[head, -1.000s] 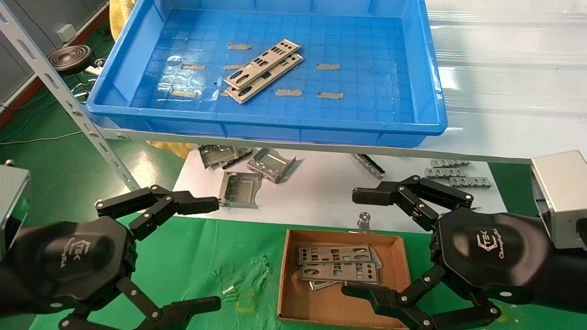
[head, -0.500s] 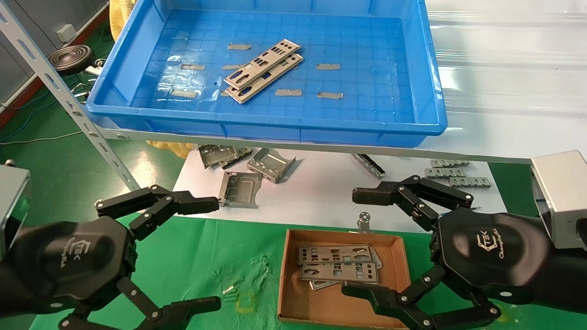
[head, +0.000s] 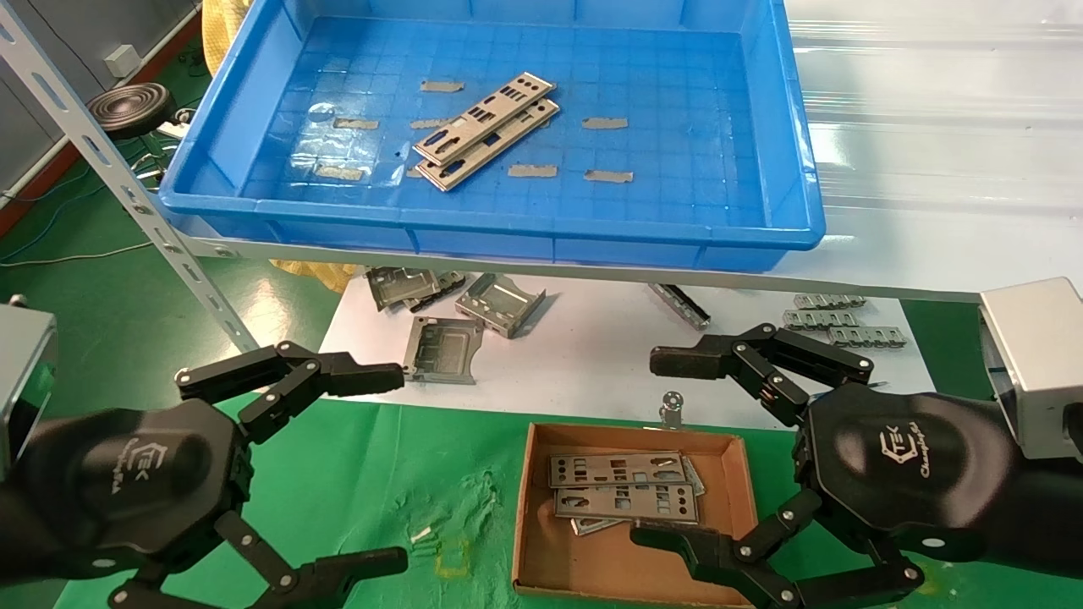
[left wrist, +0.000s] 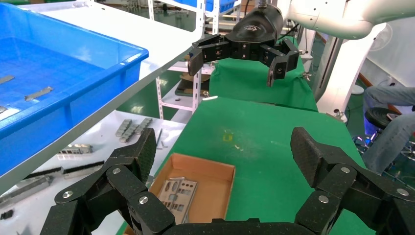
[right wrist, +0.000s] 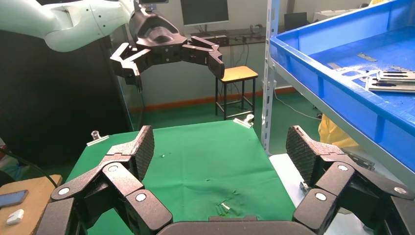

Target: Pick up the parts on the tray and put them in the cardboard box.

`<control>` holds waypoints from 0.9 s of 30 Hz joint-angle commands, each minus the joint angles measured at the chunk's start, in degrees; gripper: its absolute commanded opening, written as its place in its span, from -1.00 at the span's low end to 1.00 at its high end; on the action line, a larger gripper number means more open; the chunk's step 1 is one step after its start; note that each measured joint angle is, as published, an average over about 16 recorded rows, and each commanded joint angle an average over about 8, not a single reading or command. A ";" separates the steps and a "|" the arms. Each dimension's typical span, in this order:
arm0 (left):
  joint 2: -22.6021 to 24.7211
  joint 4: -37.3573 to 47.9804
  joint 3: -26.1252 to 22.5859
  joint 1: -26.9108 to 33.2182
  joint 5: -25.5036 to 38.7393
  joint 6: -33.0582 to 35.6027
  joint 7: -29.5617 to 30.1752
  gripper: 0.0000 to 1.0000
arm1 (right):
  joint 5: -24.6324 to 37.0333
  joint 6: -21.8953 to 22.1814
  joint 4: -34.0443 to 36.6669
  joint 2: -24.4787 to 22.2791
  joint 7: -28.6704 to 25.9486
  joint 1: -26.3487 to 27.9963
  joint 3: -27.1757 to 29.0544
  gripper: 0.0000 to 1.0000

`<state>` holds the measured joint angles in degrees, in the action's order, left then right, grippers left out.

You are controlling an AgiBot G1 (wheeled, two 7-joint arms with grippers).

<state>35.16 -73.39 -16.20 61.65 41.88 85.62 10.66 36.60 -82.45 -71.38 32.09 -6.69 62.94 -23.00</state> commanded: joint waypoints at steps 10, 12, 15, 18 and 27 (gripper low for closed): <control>0.00 0.00 0.00 0.00 0.00 0.00 0.00 1.00 | 0.00 0.00 0.00 0.00 0.00 0.00 0.00 1.00; 0.00 0.00 0.00 0.00 0.00 0.00 0.00 1.00 | 0.00 0.00 0.00 0.00 0.00 0.00 0.00 1.00; 0.00 0.00 0.00 0.00 0.00 0.00 0.00 1.00 | 0.00 0.00 0.00 0.00 0.00 0.00 0.00 1.00; 0.00 0.00 0.00 0.00 0.00 0.00 0.00 1.00 | 0.00 0.00 0.00 0.00 0.00 0.00 0.00 0.25; 0.00 0.00 0.00 0.00 0.00 0.00 0.00 1.00 | 0.00 0.00 0.00 0.00 0.00 0.00 0.00 -1.00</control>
<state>35.16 -73.39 -16.20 61.65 41.88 85.62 10.66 36.60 -82.45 -71.38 32.09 -6.69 62.94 -23.00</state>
